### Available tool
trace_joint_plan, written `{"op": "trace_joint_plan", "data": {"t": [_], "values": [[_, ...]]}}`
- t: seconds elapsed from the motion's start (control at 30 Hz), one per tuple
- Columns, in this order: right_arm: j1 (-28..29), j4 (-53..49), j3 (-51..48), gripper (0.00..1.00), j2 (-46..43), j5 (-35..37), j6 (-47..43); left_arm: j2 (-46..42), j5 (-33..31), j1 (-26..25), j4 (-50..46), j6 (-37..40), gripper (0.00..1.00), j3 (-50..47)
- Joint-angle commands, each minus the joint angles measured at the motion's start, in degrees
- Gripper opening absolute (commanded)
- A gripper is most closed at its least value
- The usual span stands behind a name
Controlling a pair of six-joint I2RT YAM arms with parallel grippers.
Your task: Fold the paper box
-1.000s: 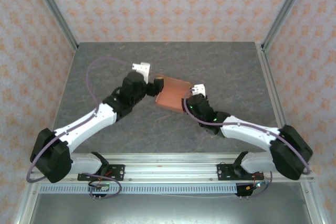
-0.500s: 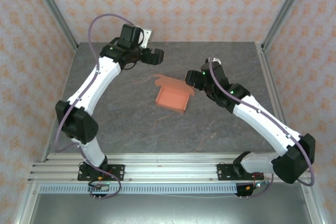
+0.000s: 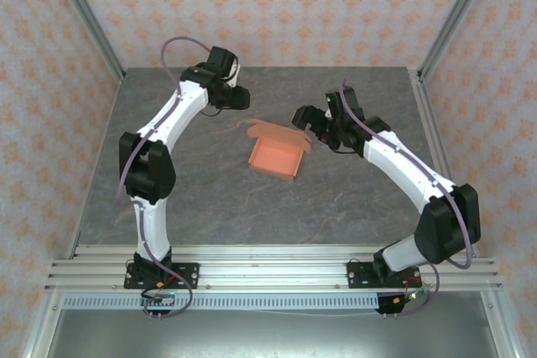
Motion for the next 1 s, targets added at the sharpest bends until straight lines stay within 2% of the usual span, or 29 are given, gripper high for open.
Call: {"op": "trace_joint_plan", "data": {"t": [0.0,0.2,0.5,0.67,0.87,0.93,0.97], "values": [[0.0,3.1,-1.0,0.92,0.9,-3.8,2.7,1.0,-1.3,0.0,0.4,-2.2,0.38,-0.5],[0.6,6.0,-4.6,0.91,1.6,-4.7,4.4,1.1,3.1,-0.1,5.4,-4.0,0.23,-7.1],[0.6,13.8,-8.5,0.98,2.7,-6.9,7.1,-1.7,9.3,-0.4,18.1,-8.4,0.13,-20.5],[0.6,12.0,-7.3,1.00,1.5,-5.3,3.7,-3.0,7.0,-0.3,19.6,-8.8,0.08,-22.5],[-0.1,3.7,-5.9,0.99,-4.6,4.8,-0.8,-6.7,0.5,1.4,18.0,-7.9,0.08,-22.5],[0.0,0.9,-4.7,1.00,-5.1,8.0,-2.3,-8.6,-0.9,2.5,17.0,-8.5,0.11,-21.2],[-0.1,-0.1,-4.0,0.99,-4.7,9.2,-2.8,-8.8,-0.9,3.0,16.4,-9.0,0.18,-20.2]]}}
